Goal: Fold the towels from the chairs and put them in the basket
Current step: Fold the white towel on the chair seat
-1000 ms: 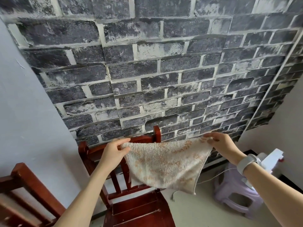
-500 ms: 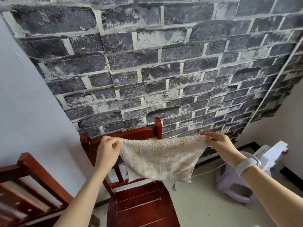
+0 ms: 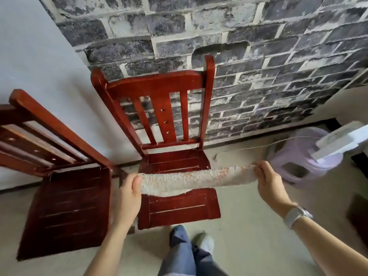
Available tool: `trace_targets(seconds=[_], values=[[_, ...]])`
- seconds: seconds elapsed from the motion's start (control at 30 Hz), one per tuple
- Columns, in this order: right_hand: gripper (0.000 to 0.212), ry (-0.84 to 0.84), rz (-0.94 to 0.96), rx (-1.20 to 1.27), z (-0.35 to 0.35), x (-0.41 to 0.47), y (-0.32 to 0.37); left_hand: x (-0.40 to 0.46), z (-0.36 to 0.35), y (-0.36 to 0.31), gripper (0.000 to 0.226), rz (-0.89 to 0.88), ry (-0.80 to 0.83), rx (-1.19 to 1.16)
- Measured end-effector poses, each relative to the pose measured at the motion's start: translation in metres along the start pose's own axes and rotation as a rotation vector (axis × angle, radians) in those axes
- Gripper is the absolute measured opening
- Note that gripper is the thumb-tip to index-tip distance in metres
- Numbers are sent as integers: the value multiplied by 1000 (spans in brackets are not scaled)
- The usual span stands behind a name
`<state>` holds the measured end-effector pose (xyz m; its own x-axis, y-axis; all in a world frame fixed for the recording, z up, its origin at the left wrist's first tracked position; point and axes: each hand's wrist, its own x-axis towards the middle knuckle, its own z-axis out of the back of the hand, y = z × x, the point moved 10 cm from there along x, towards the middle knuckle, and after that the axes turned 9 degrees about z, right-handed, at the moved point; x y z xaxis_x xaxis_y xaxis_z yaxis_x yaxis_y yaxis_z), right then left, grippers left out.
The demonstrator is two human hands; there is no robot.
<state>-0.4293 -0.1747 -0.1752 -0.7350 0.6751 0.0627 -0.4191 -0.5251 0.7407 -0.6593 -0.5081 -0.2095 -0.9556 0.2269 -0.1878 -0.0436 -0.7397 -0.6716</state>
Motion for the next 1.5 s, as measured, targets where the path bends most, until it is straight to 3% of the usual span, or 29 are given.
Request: trace_targets(seconds=[0.2, 0.43, 0.6, 0.8, 0.93, 1.13, 1.3, 1.5], values=[[16, 82, -102, -38, -56, -28, -37, -2, -24, 56, 20, 72, 43, -49], [22, 142, -160, -133, -158, 22, -87, 90, -88, 101, 27, 126, 138, 12], [25, 81, -223, -114, -233, 82, -130, 167, -138, 141, 29, 102, 111, 103], [37, -29, -406, -1, -280, 121, -168, 219, -177, 160, 38, 169, 74, 0], [35, 54, -488, -109, -286, 73, -196, 184, -190, 200, 39, 302, 75, -14], [26, 307, -697, -167, -314, -58, -250, 60, -208, 290, 29, 614, 133, 65], [6, 300, -754, -98, -323, -102, -259, 17, -210, 315, 25, 662, 127, 161], [6, 218, -726, -136, -310, -107, -251, 20, -206, 317, 9, 662, 136, 176]])
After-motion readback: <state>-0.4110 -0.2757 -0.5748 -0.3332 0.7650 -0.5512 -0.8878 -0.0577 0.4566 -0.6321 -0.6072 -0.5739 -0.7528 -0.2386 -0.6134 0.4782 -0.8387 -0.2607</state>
